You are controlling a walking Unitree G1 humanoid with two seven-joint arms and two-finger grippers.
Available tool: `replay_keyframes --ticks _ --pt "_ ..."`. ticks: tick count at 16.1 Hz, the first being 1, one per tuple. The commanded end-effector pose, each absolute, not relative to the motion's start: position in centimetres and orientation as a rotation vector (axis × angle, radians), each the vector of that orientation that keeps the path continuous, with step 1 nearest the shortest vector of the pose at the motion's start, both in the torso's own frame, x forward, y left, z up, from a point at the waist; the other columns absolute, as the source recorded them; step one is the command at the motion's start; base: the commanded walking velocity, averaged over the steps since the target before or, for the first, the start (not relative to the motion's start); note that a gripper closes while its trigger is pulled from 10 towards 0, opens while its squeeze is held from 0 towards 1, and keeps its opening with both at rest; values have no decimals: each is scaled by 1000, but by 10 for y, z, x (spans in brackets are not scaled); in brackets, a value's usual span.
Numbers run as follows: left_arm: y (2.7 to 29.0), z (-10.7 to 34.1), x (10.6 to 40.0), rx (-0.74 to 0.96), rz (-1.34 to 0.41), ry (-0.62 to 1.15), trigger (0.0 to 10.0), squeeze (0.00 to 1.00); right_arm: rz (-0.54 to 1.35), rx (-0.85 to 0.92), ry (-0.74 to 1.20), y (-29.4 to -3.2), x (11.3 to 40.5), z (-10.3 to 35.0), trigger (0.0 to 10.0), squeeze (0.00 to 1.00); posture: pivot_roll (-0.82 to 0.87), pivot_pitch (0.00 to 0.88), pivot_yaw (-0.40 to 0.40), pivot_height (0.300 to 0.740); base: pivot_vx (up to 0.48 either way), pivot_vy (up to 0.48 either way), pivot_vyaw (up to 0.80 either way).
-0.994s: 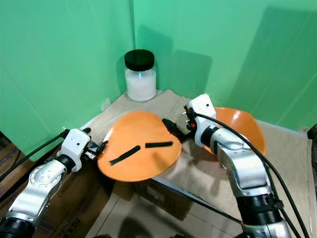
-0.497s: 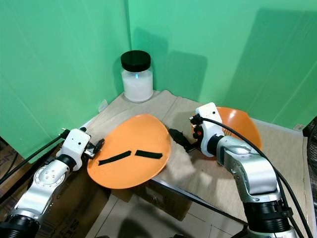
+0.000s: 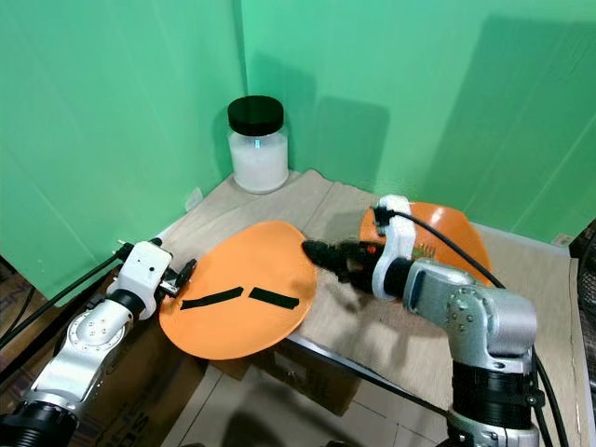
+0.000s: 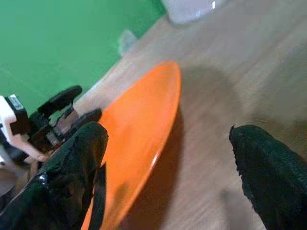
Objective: Setting the table
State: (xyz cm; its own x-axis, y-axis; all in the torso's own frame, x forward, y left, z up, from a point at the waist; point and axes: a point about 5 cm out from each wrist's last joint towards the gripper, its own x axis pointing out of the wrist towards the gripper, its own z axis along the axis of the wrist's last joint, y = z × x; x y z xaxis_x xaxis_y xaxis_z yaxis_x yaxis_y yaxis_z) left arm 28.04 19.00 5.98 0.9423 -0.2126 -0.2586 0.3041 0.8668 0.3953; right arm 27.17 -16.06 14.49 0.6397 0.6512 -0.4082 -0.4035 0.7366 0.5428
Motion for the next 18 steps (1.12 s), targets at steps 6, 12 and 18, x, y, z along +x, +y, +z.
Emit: replay_keyframes --ticks 6,12,18 --pt "201 39 271 475 -254 333 10000 0 629 509 797 -155 263 141 10000 0 -22 0 7 740 0 0 0" --pt "201 38 271 477 -254 335 10000 0 696 649 821 -139 263 146 4392 0 -21 0 8 740 0 0 0" --pt "201 38 273 481 -253 338 10000 0 717 633 836 -126 265 147 0 0 -18 0 5 740 0 0 0"
